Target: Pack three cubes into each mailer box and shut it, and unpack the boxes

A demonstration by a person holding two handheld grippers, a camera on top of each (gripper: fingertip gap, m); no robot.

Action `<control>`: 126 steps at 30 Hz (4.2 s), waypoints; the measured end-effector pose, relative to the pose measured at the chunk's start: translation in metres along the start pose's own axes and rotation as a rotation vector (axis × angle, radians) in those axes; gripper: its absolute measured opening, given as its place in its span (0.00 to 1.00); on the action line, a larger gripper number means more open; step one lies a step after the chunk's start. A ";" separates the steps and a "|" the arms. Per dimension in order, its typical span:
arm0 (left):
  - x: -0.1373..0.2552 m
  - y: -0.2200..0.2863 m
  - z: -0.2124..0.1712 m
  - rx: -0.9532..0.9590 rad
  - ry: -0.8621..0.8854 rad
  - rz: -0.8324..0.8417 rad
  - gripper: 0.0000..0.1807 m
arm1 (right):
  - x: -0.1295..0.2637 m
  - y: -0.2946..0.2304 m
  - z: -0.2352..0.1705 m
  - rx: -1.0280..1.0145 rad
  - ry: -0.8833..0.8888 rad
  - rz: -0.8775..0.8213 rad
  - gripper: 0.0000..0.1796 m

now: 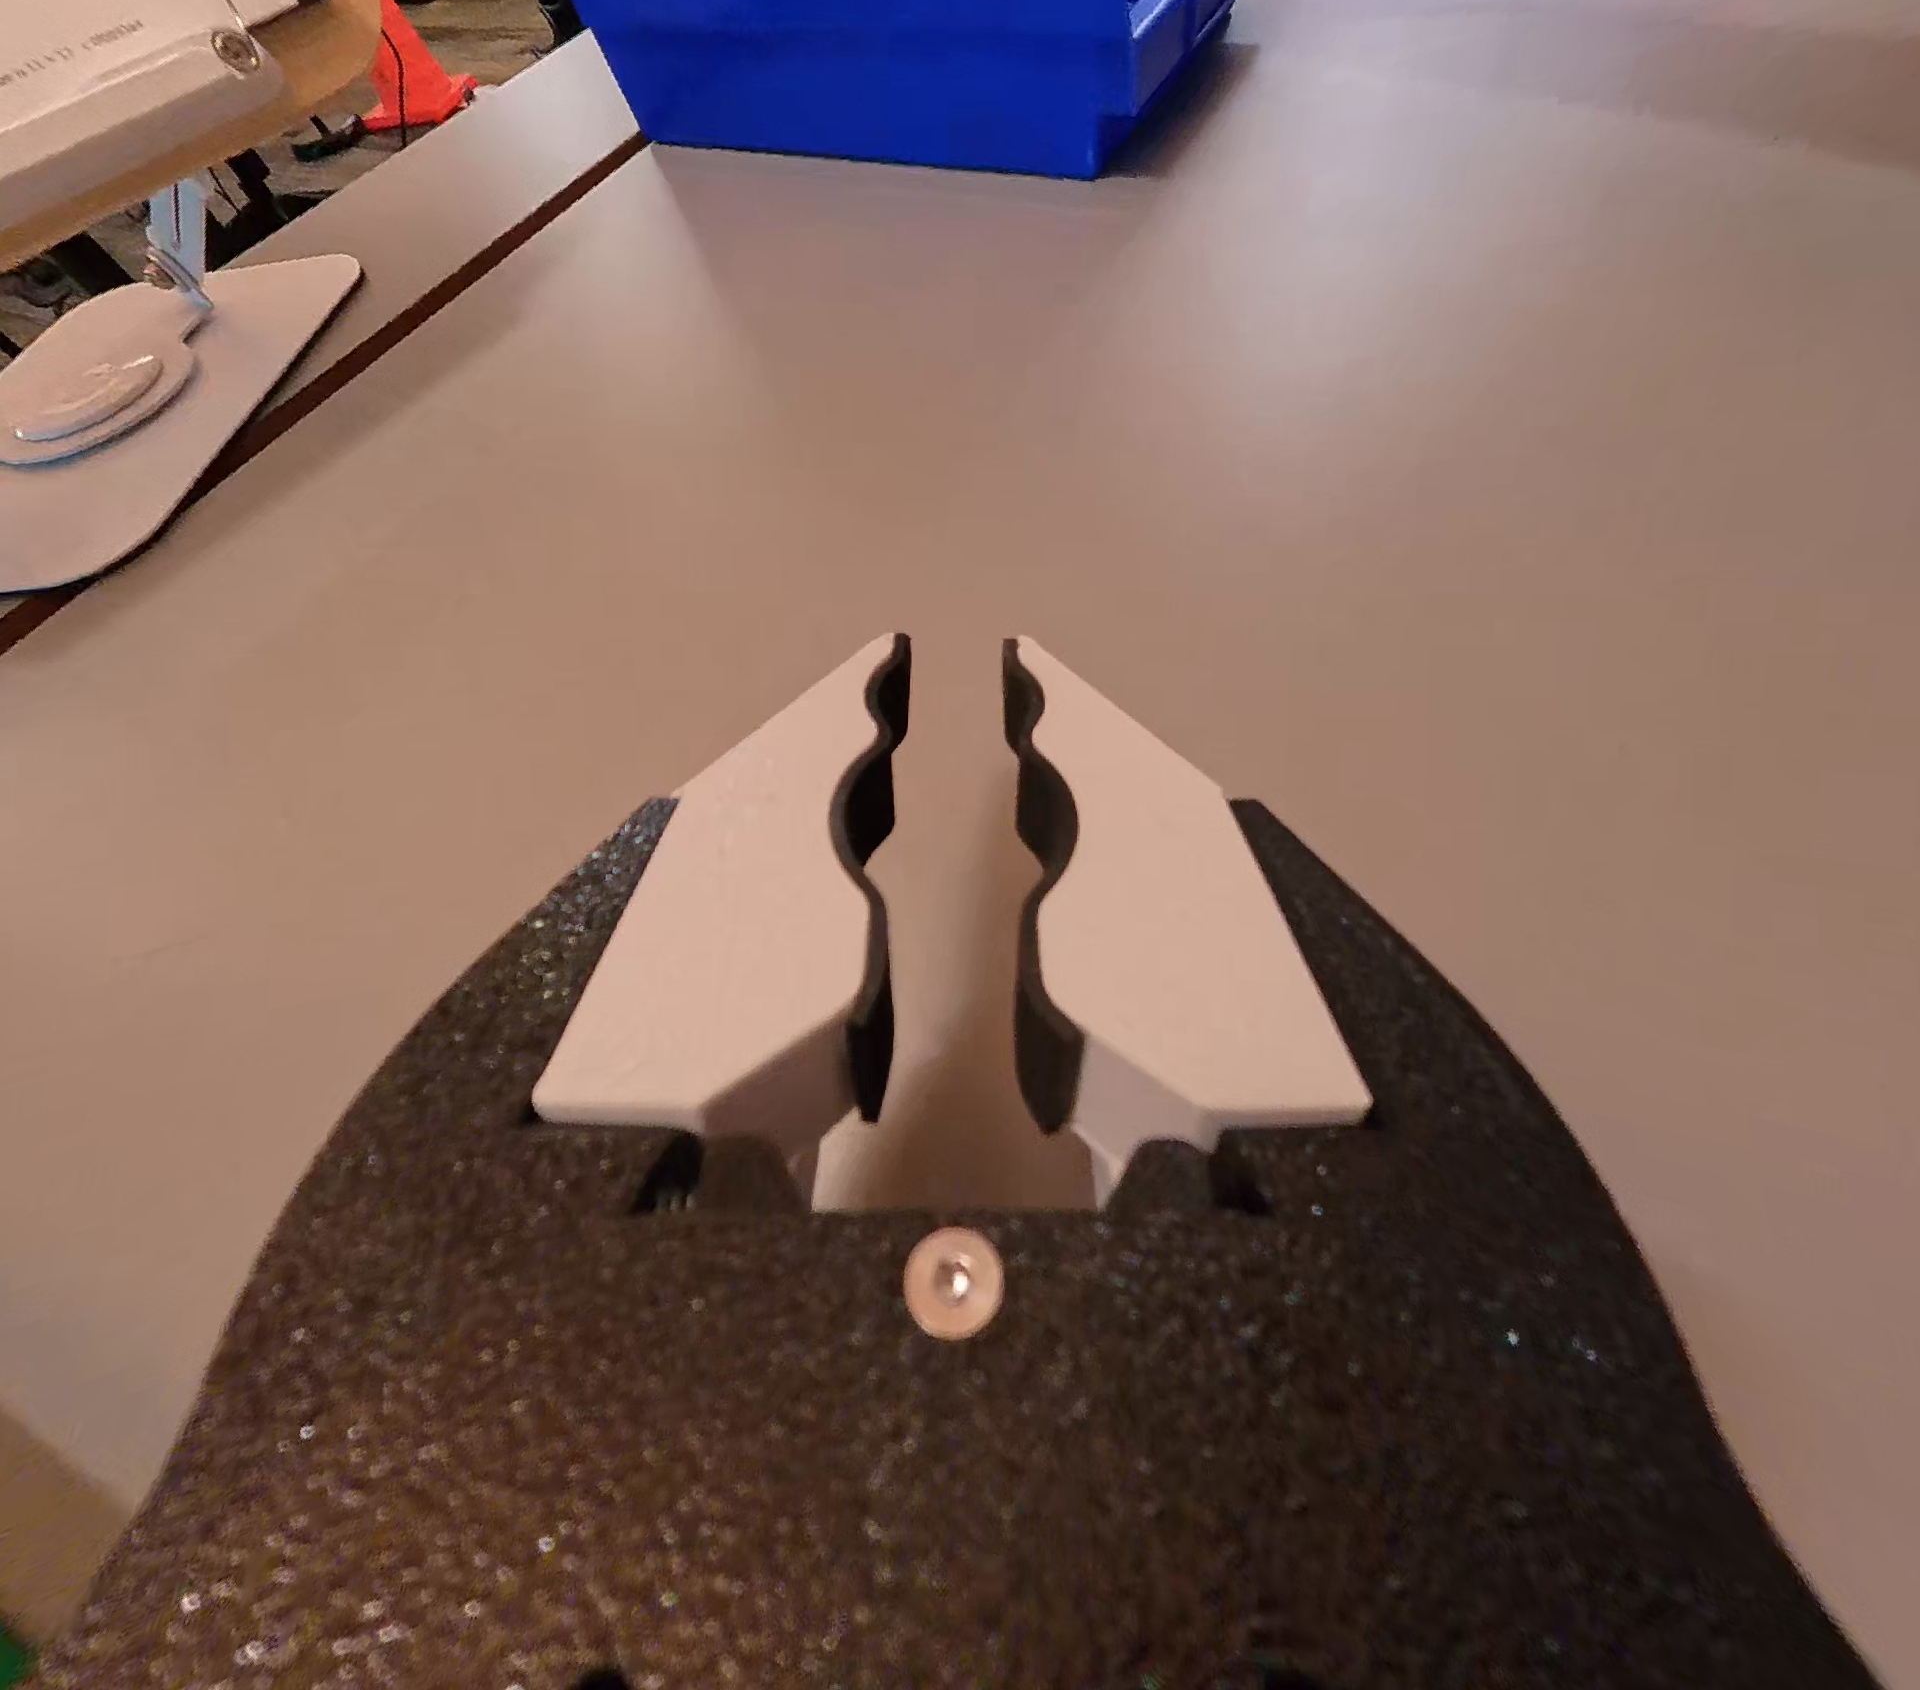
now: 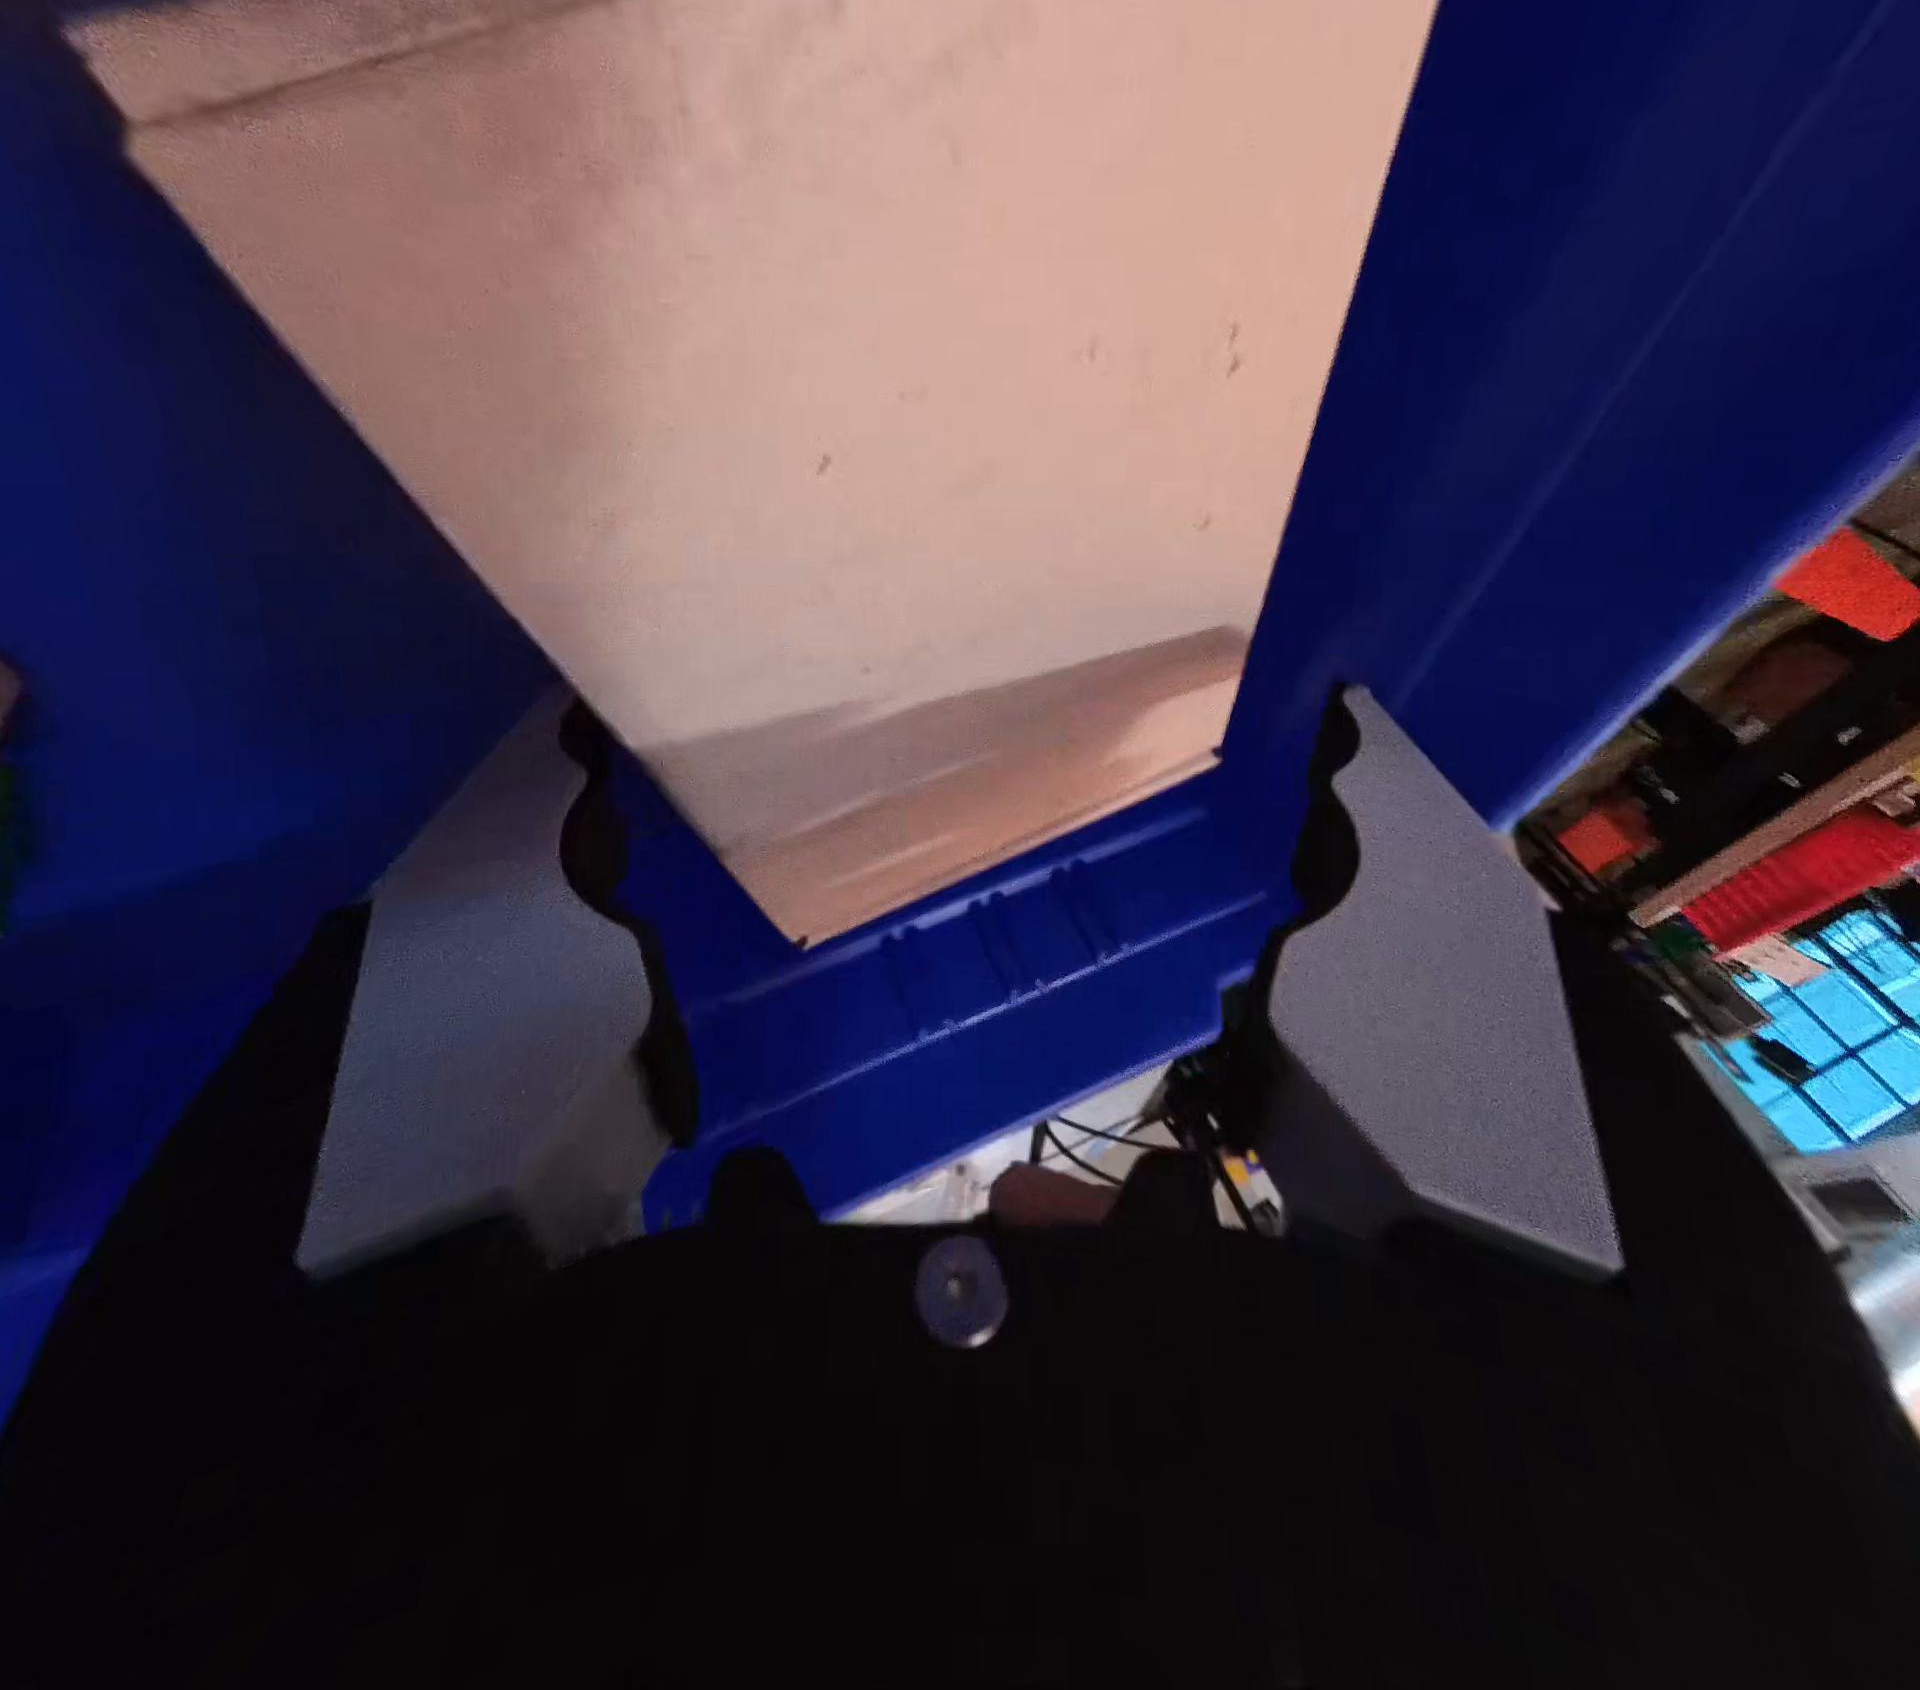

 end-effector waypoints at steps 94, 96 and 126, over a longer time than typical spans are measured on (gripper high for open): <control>-0.086 0.072 0.095 -0.311 -0.882 -0.313 0.72 | 0.183 -0.390 0.004 -0.429 1.042 -0.071 0.48; -0.070 0.062 0.110 -0.224 -0.731 -0.349 0.67 | 0.178 -0.389 0.005 -0.411 1.037 -0.078 0.47; -0.099 -0.036 0.059 0.411 -0.299 -0.671 0.00 | 0.173 -0.384 0.070 0.008 0.833 -0.633 0.52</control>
Point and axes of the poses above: each gripper's, where its closed fingertips meet, x back along the fingers, z out of its top, y = z × x across the jaws, the point moved 10 cm from there along x, back along the fingers, and after that the axes turned 7 degrees about -x, right-handed, at the moved point
